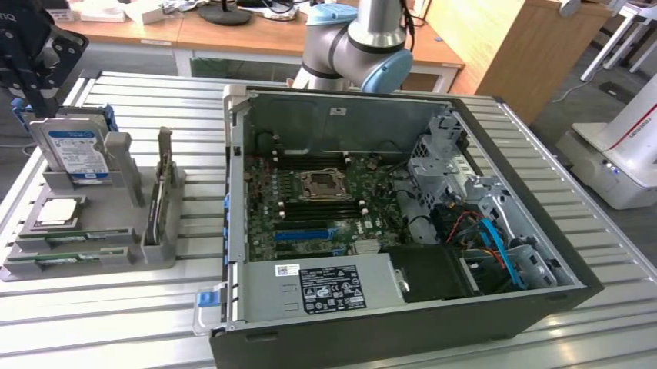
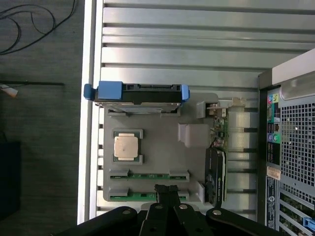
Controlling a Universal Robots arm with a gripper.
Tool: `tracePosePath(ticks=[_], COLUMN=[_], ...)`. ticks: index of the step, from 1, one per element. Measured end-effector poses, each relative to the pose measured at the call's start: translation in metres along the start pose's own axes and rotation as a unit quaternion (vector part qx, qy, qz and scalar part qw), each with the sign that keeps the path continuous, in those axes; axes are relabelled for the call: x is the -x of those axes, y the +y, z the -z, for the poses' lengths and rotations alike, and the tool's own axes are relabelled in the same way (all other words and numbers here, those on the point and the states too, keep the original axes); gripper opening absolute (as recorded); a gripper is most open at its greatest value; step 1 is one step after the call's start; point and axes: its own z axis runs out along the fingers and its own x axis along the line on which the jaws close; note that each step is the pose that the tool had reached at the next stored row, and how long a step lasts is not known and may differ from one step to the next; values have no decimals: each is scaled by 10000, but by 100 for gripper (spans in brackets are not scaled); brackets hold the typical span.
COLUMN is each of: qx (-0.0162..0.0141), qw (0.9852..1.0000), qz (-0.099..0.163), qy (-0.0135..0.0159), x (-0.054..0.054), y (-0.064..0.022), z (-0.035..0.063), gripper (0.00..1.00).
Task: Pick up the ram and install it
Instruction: 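Pick up the ram and move it above insertion slot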
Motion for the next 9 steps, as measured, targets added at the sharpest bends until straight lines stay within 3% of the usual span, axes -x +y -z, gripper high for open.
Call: tracePosePath(ticks=[9], qx=[0], qw=[9998], qz=[209], qy=[9], x=[0], y=[0], z=[0], gripper=[11])
